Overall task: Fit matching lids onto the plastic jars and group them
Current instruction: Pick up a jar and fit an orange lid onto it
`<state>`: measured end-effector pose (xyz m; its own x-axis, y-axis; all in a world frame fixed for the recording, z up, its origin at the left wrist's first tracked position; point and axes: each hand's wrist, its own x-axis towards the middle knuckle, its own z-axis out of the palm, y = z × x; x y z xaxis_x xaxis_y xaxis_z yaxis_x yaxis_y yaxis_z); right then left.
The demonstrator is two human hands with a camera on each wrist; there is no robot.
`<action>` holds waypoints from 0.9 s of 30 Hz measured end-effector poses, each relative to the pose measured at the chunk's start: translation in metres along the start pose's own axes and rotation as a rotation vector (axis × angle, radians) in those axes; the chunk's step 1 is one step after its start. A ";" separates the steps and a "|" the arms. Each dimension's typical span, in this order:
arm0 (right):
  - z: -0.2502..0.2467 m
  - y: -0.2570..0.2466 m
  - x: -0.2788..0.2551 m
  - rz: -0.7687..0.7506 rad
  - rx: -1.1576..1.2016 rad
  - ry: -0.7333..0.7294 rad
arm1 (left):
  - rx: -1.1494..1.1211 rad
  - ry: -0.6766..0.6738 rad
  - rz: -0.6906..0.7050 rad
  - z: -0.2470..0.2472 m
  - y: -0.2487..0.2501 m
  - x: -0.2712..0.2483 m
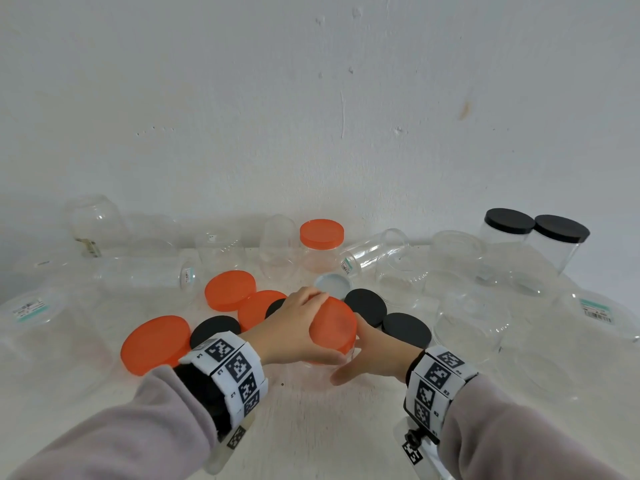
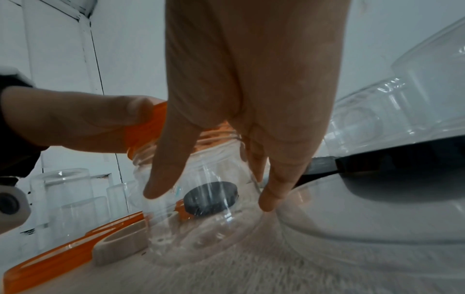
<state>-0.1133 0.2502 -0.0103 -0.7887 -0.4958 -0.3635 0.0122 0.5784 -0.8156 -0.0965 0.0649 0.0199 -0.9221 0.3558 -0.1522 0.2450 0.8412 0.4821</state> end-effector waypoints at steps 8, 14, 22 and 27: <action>-0.003 -0.001 -0.002 0.034 0.004 0.009 | -0.022 -0.014 -0.014 0.006 -0.001 -0.002; -0.018 -0.019 -0.008 -0.031 -0.139 -0.014 | -0.226 0.051 -0.056 0.009 -0.014 -0.019; -0.013 -0.074 0.005 -0.114 -0.751 -0.150 | -0.475 0.042 -0.171 0.020 -0.027 -0.031; -0.005 -0.094 0.014 -0.022 -0.989 -0.214 | -0.515 0.027 -0.199 0.026 -0.034 -0.030</action>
<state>-0.1285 0.1924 0.0636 -0.6547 -0.5624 -0.5051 -0.5924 0.7967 -0.1193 -0.0690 0.0361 -0.0148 -0.9446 0.1944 -0.2644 -0.1063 0.5808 0.8071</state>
